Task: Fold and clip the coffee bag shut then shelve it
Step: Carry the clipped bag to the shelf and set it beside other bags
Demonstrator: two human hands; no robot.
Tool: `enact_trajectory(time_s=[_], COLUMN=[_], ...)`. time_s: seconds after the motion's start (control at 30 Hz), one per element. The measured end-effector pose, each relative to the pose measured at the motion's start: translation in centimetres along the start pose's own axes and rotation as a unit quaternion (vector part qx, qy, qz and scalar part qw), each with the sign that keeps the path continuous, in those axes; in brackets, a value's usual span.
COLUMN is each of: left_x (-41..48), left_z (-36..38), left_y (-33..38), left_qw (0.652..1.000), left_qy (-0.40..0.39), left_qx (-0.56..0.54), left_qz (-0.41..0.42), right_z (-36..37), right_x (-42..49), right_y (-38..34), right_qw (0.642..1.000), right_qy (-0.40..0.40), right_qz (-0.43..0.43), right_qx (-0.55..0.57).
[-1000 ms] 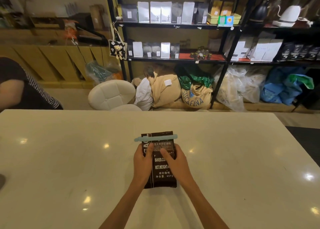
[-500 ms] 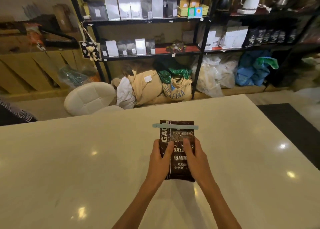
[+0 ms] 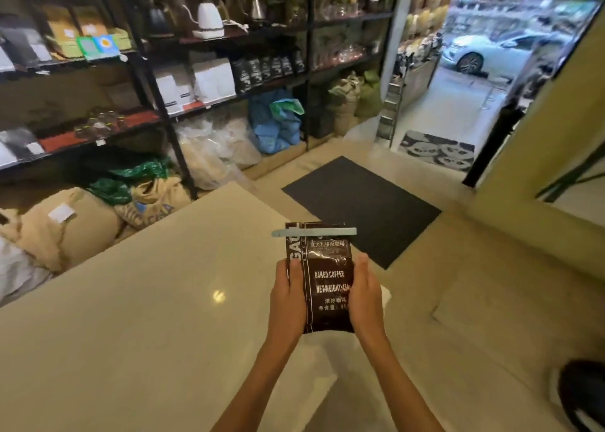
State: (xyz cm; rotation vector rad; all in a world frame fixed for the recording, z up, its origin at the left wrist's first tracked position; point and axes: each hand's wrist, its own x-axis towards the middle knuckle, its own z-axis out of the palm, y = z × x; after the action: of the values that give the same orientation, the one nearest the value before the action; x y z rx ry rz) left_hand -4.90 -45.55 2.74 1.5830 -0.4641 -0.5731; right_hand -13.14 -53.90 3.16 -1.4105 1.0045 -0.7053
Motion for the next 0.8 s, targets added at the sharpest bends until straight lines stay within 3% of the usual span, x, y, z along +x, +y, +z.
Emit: enact_trajectory(time_s=[0.13,0.23,0.4,0.53,0.8], left_x=[3.6,5.5,8.6,13.4,24.9], left_z=[6.6,12.7,22.1,32.0,51.4], left_y=[0.0,-0.1,0.2,0.1,1.9], left_qw=[0.998,0.995,0.988,0.983,0.975], left_qy=[-0.054,-0.095,-0.150,-0.180,-0.218], left_qx=[-0.003,-0.022,-0.032,-0.021,0.009], left_qz=[0.029,0.037,0.034,0.024,0.040], right_z=[-6.5,-11.9,-18.7,-25.7,-38.7], right_x=[3.9,6.8,12.2,20.1,38.6], right_y=[-0.3,0.7,1.6,3.1,2.5], right_qw=[0.999,0.997,0.993,0.987,0.984], right_qy=[-0.020,0.019,0.102,0.152,0.168], right_qz=[0.002,-0.018,-0.037,-0.044,-0.041], right_qx=[-0.036,-0.076,-0.053,-0.024,-0.036])
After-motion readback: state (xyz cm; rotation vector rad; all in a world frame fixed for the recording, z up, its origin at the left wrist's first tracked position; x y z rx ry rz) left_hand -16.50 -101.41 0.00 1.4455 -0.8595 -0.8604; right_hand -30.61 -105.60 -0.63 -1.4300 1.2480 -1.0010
